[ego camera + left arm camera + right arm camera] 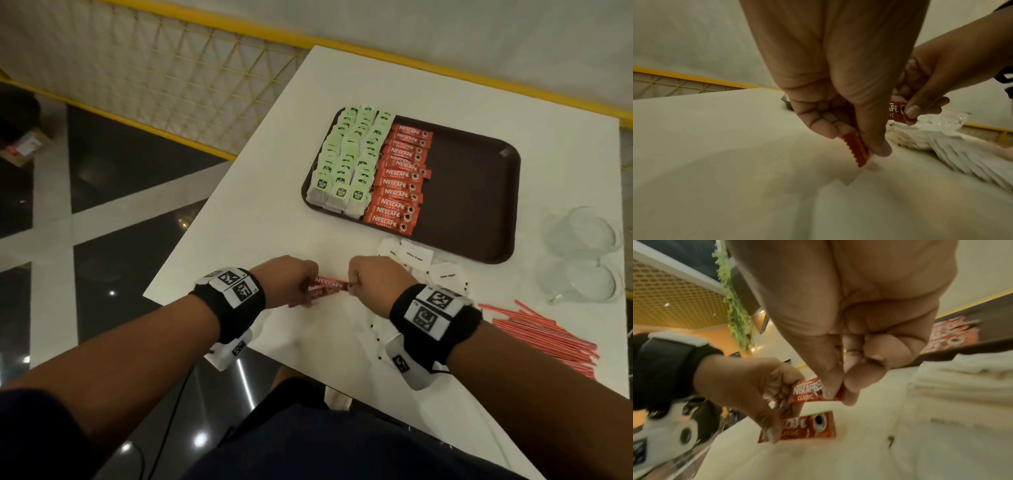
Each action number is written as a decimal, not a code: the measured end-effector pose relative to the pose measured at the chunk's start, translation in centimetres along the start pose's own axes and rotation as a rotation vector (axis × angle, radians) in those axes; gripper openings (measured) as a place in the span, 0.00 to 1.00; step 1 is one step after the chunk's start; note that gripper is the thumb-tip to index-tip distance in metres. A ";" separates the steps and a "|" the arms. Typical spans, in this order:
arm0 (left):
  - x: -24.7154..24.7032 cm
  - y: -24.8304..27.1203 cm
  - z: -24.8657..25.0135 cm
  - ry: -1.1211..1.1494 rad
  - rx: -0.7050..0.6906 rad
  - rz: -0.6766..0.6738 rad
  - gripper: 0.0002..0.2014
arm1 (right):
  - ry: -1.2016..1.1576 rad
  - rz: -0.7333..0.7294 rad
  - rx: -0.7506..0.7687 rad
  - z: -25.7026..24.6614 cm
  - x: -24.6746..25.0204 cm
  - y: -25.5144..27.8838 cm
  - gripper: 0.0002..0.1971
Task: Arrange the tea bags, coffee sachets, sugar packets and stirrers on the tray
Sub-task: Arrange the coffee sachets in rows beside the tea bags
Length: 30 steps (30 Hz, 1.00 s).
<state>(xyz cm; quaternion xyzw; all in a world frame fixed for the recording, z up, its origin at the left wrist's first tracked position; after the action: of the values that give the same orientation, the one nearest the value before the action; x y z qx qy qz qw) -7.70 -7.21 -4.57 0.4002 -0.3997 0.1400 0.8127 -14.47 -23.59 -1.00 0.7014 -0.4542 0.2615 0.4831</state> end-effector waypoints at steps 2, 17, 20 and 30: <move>1.5 -0.5 0.1 -0.025 -0.012 0.040 0.14 | -0.200 0.081 -0.052 1.5 1.9 0.4 0.03; 15.6 -13.3 3.7 0.233 -0.134 0.293 0.03 | -0.785 0.518 -0.271 14.1 11.4 -3.1 0.06; 17.6 -16.1 3.4 0.230 -0.103 0.333 0.02 | -0.763 0.556 -0.328 15.9 12.5 -5.9 0.05; 20.2 -22.0 1.6 0.271 -0.051 0.411 0.04 | -0.611 0.452 -0.426 19.3 13.7 -13.6 0.06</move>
<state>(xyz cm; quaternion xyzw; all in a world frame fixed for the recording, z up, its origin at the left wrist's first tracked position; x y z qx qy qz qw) 16.42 -24.43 -0.49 0.2674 -0.3637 0.3444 0.8232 2.47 -44.89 -3.60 0.5140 -0.7624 0.0414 0.3910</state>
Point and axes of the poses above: each hand's wrist, its own y-axis away from the middle knuckle, its own x-axis out of the back of the hand, z = x × y, the point moved 3 cm from there along -y, towards the middle knuckle, and after that the axes turned 4 degrees about x, right-handed, at the moved point
